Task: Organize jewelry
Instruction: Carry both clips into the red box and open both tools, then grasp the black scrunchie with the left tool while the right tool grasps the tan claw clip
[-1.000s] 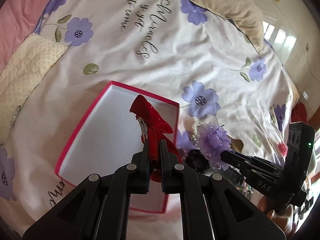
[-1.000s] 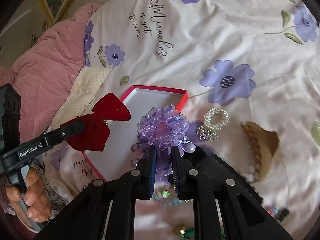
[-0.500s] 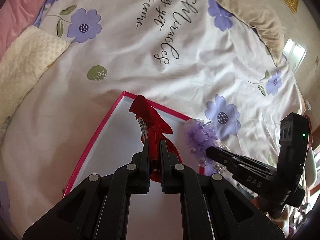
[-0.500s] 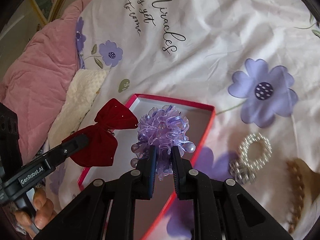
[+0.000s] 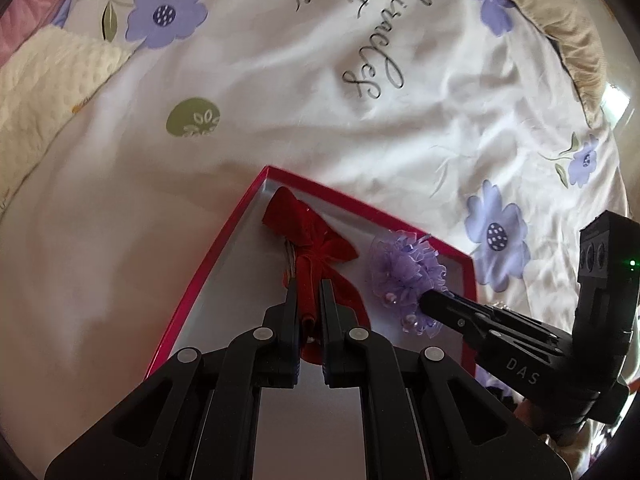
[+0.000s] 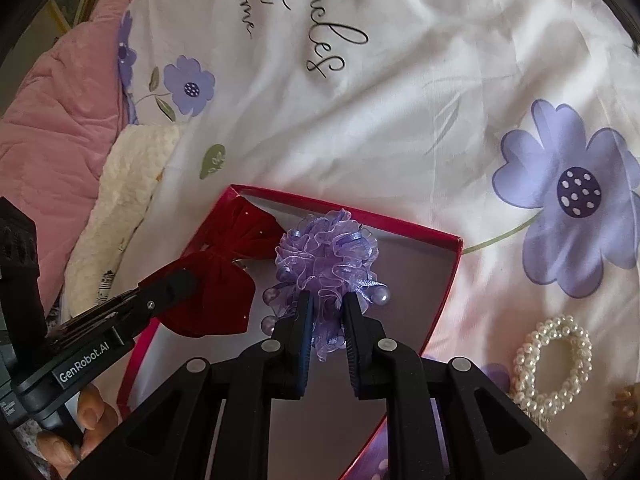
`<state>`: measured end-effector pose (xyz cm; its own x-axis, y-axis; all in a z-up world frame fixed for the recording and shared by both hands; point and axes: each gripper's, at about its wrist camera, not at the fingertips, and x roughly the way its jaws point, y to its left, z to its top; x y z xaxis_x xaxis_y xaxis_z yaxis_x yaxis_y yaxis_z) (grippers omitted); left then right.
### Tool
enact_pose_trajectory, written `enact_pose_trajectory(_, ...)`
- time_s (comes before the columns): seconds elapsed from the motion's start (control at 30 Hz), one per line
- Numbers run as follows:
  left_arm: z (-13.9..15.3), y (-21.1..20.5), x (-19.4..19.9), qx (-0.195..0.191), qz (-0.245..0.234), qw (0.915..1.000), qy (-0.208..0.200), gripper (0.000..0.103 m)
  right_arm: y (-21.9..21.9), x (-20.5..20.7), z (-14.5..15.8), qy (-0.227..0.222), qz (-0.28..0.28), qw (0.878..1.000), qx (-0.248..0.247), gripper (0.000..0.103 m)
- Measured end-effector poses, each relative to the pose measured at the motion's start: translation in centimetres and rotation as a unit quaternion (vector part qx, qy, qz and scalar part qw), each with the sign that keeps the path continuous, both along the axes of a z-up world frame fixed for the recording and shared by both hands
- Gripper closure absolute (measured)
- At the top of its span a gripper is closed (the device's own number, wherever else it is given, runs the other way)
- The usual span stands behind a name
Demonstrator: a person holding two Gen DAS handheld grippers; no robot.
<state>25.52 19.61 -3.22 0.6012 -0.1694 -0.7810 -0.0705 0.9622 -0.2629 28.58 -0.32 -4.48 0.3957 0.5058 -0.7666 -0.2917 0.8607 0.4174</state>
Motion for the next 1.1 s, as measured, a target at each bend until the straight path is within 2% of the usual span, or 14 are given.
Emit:
enact_pose_trajectory(0.23,-1.8,0.2,0.8,0.009,0.008,0.9992,0.037,0.095,0.2,0.6,-1.1,0.01,0.007,1.0,-0.001,0.081)
enact_pose_trajectory(0.37,-1.6,0.2,0.7,0.015,0.009,0.9991,0.04,0.09,0.3,0.6,-0.9,0.008,0.008,1.0,-0.004,0.067)
enact_pose_trajectory(0.5,-1.3,0.0,0.2,0.035,0.013,0.9983,0.044,0.062,-0.1,0.1,-0.6,0.004,0.002,1.0,-0.004,0.058)
enact_pose_trajectory(0.63,-0.8,0.3,-0.6,0.037,0.018,0.9982,0.043,0.054,-0.7,-0.6,-0.1,0.008,-0.002,1.0,0.01,0.057)
enact_pose_trajectory(0.9,1.0,0.0,-3.2,0.028,0.019,0.9988,0.034,0.051,-3.0,-3.4,2.0,-0.006,-0.012,1.0,0.023,0.049)
enact_pose_trajectory(1.1,2.0,-1.5,-5.4,0.017,0.008,0.9993,0.032,0.049,-6.0,-5.8,2.7,-0.002,-0.028,0.999,0.03,0.048)
